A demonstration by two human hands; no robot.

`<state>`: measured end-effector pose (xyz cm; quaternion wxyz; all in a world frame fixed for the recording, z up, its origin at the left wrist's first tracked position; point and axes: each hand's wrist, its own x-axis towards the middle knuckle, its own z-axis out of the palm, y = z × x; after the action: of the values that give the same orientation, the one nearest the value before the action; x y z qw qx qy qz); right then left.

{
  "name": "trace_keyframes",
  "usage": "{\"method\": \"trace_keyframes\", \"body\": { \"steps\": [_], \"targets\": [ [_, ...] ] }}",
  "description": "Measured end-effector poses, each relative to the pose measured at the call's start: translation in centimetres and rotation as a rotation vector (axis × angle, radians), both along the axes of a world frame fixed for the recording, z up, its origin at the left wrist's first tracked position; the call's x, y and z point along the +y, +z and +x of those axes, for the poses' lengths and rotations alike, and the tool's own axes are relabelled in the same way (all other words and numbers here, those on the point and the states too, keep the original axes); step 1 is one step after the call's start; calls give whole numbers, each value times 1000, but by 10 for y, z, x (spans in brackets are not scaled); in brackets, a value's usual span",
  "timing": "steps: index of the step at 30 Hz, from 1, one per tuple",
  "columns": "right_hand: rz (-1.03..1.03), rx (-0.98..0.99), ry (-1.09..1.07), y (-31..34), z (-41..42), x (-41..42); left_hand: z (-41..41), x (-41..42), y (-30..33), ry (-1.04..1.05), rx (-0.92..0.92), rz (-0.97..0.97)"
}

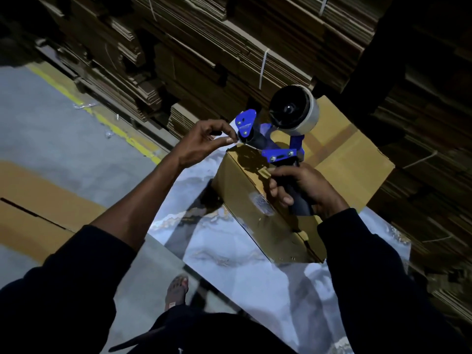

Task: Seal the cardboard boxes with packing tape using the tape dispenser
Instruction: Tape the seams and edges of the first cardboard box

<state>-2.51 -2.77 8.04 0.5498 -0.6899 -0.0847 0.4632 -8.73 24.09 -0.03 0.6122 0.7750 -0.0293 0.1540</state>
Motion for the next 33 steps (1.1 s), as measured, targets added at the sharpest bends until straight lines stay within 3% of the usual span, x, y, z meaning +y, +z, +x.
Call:
{"method": "trace_keyframes", "body": {
  "steps": [10,15,26,33],
  "targets": [
    [-184,-257,-21,-18,-16,4,-18,-5,-37,127,-61,84],
    [-257,-431,12,-26,-19,2,-23,-12,-46,167,2,-83],
    [-295,-464,1,-15,-29,7,-25,-6,-38,34,156,-493],
    [-330,-480,10,-12,-31,9,-11,1,-39,-43,153,-325]
  ]
}}
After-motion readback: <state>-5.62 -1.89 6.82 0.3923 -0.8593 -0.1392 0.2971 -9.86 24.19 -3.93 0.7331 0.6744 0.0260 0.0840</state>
